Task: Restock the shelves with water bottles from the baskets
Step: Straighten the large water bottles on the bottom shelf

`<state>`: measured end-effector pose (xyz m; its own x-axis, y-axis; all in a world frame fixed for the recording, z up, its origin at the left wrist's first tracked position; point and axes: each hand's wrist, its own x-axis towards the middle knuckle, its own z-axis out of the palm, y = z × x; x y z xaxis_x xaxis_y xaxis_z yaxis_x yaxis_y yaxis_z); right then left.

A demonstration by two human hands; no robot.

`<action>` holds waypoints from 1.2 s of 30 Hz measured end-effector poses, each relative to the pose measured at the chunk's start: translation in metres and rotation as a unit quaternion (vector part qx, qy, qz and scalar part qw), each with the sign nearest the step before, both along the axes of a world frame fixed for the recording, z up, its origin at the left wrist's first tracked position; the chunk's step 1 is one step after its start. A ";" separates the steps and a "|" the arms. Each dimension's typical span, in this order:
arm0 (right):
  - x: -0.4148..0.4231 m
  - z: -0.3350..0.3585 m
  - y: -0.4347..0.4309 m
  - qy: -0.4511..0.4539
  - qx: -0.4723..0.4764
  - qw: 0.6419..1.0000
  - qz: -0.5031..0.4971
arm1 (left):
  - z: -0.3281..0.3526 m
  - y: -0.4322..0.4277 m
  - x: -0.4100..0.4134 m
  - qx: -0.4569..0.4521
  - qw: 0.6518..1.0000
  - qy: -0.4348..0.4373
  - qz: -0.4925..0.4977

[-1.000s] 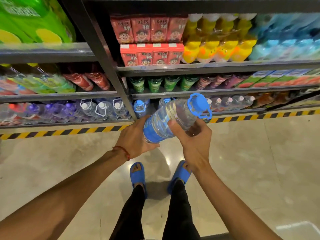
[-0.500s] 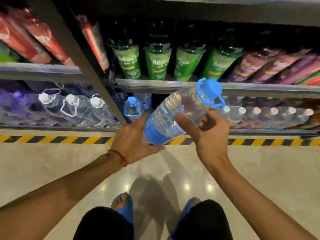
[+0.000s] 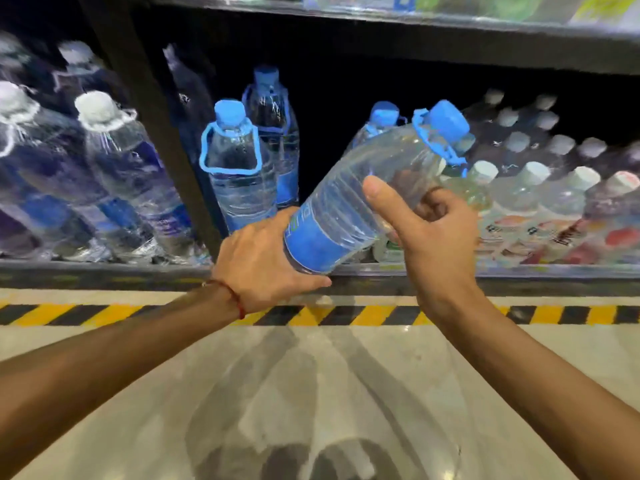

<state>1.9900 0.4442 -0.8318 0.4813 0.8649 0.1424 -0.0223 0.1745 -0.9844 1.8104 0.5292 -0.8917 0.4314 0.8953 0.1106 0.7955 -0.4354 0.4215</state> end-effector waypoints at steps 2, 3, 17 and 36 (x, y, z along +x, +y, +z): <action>-0.002 -0.007 -0.003 -0.009 0.022 1.000 0.000 | -0.007 -0.004 0.000 -0.003 0.999 -0.053 -0.002; -0.002 -0.008 -0.004 -0.019 0.034 0.999 -0.002 | -0.011 -0.005 0.001 -0.010 0.996 -0.087 -0.002; 0.014 0.017 0.032 -0.167 0.093 0.981 0.029 | -0.020 0.019 0.029 -0.025 0.961 -0.273 -0.042; 0.007 -0.039 0.063 -0.202 0.071 0.970 0.115 | -0.087 0.034 0.029 -0.080 0.939 -0.333 0.024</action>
